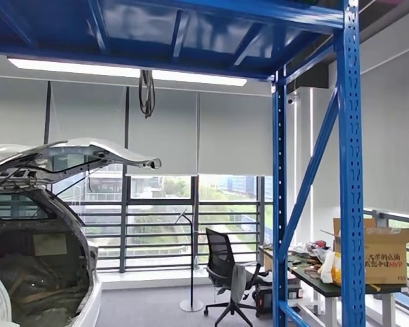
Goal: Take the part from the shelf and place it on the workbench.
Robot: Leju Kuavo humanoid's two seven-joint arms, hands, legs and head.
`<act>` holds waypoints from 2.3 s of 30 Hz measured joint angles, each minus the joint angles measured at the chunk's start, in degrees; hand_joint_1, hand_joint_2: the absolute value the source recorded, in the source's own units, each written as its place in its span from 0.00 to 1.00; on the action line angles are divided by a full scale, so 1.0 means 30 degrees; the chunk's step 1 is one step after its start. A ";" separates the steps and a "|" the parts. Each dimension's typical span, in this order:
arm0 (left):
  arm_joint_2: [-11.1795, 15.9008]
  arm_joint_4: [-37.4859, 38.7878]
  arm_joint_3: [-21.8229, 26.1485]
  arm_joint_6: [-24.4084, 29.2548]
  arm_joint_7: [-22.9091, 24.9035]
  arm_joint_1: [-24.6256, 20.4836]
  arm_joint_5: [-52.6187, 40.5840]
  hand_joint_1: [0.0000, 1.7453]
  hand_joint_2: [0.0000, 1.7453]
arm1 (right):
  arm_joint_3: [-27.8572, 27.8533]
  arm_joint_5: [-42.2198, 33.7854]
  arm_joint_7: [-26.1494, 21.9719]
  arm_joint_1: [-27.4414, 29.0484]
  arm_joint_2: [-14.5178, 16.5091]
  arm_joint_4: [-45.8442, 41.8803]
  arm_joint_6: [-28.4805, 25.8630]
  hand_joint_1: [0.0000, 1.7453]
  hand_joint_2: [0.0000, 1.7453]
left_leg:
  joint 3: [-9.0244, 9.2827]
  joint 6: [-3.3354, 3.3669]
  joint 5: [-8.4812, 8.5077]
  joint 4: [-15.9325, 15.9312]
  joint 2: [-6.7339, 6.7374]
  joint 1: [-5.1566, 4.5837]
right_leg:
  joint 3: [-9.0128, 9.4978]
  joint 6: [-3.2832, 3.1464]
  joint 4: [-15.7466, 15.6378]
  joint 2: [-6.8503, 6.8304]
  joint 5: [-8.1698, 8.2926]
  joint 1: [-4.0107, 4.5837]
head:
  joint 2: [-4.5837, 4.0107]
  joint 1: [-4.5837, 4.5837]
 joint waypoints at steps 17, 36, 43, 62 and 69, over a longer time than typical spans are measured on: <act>-0.0011 0.0024 0.0238 -0.0477 -0.0350 -0.0058 -0.0998 0.00 0.00 | -0.0286 0.0927 -0.1046 0.0113 -0.0698 -0.0180 0.0228 0.00 0.75 | 0.0456 0.0081 0.0132 -0.0756 0.0012 0.0014 | 0.0345 -0.0366 -0.0509 0.0087 -0.0355 -0.0009 | -0.0020 -0.0002; -0.0077 0.0082 0.0504 -0.0758 -0.0389 -0.0169 -0.1634 0.00 0.00 | -0.0138 0.1455 -0.1111 0.0318 -0.1457 -0.0424 0.0331 0.00 0.00 | -0.0720 -0.0799 -0.1810 0.2565 -0.0114 0.0510 | 0.0603 -0.0690 -0.0609 -0.0041 -0.0356 -0.0187 | -0.0031 0.0056; -0.0102 0.0086 0.0605 -0.0909 -0.0484 -0.0166 -0.1681 0.00 0.00 | 0.0184 0.1727 -0.0798 0.0234 -0.1470 -0.0402 0.0182 0.00 0.00 | -0.0726 0.0097 0.0508 0.0888 0.0092 -0.0237 | 0.0990 -0.0875 -0.0590 -0.0423 -0.0667 0.0227 | -0.0033 0.0053; -0.0102 0.0104 0.1502 -0.0237 -0.0555 -0.0013 -0.1972 0.00 0.00 | 0.0714 0.3256 0.0051 0.0623 -0.0455 -0.0965 -0.1957 0.00 0.00 | -0.0312 0.0204 0.0435 -0.0207 0.0074 -0.0357 | 0.1070 -0.0666 -0.0897 -0.0415 -0.0579 0.0256 | -0.0033 0.0049; 0.0007 0.0104 0.2333 -0.0555 -0.0688 -0.0038 -0.1628 0.00 0.00 | 0.1033 0.5519 -0.0131 -0.0156 -0.0142 -0.1038 -0.2715 0.00 0.00 | -0.0297 0.0205 0.0440 -0.0208 0.0077 -0.0306 | 0.1075 -0.0667 -0.0895 -0.0415 -0.0579 0.0277 | -0.0033 0.0049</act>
